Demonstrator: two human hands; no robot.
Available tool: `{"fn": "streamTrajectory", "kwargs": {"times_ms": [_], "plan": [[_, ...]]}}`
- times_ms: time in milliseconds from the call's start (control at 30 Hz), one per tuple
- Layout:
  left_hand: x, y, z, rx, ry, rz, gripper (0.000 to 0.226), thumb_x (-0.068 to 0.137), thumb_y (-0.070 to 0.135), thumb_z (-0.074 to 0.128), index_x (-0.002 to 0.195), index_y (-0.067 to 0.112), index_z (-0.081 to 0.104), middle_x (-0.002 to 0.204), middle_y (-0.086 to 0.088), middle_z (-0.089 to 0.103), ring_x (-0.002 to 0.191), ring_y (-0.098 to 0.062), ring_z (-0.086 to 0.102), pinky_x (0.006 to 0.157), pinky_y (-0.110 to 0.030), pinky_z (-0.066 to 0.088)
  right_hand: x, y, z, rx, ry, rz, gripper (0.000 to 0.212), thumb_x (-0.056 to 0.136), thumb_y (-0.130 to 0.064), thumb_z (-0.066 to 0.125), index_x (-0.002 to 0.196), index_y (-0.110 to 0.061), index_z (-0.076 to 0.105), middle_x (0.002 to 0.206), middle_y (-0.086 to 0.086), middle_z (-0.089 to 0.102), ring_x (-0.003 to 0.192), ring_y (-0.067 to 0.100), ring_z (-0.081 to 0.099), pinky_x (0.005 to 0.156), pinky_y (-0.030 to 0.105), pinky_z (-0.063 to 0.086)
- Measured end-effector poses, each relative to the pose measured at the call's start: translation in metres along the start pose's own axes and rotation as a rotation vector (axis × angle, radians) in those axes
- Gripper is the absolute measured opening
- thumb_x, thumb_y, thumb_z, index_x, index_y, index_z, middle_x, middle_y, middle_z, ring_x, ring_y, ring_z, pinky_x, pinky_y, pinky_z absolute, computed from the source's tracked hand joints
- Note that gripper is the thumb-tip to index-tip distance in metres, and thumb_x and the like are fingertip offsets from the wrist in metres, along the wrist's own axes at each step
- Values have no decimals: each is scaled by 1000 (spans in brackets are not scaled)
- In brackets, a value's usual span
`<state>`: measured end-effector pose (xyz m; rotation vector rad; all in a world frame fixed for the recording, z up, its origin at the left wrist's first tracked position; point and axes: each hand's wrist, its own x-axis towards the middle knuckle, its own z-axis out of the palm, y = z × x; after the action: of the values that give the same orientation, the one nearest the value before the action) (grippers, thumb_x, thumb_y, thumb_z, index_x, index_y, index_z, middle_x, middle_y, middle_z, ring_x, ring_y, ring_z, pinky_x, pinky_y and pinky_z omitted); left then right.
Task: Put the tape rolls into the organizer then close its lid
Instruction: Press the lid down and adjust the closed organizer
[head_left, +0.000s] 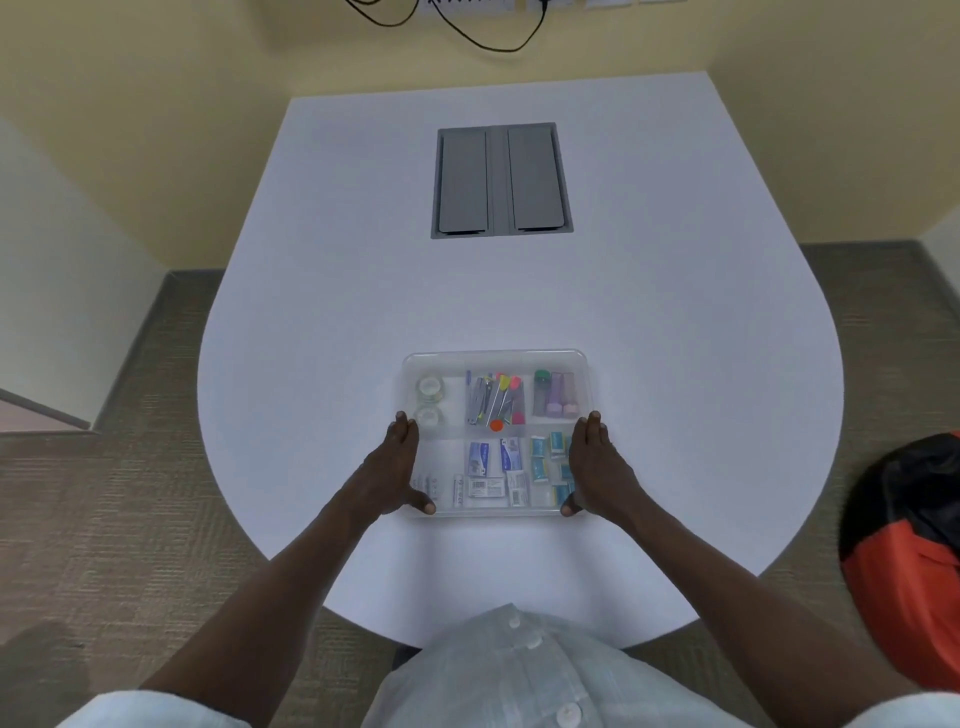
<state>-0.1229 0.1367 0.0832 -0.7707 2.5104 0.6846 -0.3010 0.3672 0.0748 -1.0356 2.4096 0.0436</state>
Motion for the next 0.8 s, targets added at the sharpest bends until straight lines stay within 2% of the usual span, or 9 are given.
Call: {"fn": "streamTrajectory", "kwargs": {"times_ms": [200, 300, 400, 467, 633, 800], "plan": [[9, 11, -5, 96, -9, -19, 150, 52, 43, 93, 151, -7, -9, 161, -28, -7, 152, -36, 0, 122, -40, 17, -3, 5, -4, 42, 4, -12, 137, 60, -39, 89, 146, 9, -6, 156, 32, -5, 147, 40, 9, 118, 44, 23], [9, 13, -4, 144, -14, -13, 151, 53, 44, 92, 148, -11, -12, 160, -31, -9, 152, -38, -3, 123, -39, 12, -4, 6, -12, 70, -39, 4, 140, 57, -46, 88, 148, 6, -5, 158, 27, -3, 148, 36, 10, 118, 44, 26], [18, 12, -6, 240, -23, 2, 158, 48, 58, 89, 147, -15, -11, 157, -37, -10, 149, -46, -5, 124, -46, 12, 4, 2, -22, 82, 0, 48, 127, 58, -51, 86, 146, 4, 12, 155, 25, 18, 142, 35, 24, 112, 45, 35], [26, 11, -11, 271, -34, 8, 164, 42, 64, 87, 146, -16, -11, 155, -39, -11, 148, -49, -7, 123, -50, 11, 12, -1, -30, 72, 46, 58, 120, 61, -48, 85, 144, 4, 17, 153, 25, 22, 140, 36, 27, 110, 45, 37], [51, 7, -36, 314, 18, 73, 166, 40, 56, 92, 146, -14, -14, 156, -36, -16, 147, -49, -12, 122, -53, 15, 45, 0, -54, -43, 136, -6, 126, 55, -40, 90, 144, 7, 15, 156, 27, 13, 143, 37, 23, 110, 46, 38], [74, -4, -50, 384, -9, 94, 171, 32, 55, 94, 147, -13, -14, 156, -35, -17, 148, -46, -12, 122, -53, 16, 74, 1, -61, -229, 83, -68, 137, 55, -44, 89, 148, 5, 2, 158, 26, -3, 148, 38, 7, 117, 49, 25]]}}
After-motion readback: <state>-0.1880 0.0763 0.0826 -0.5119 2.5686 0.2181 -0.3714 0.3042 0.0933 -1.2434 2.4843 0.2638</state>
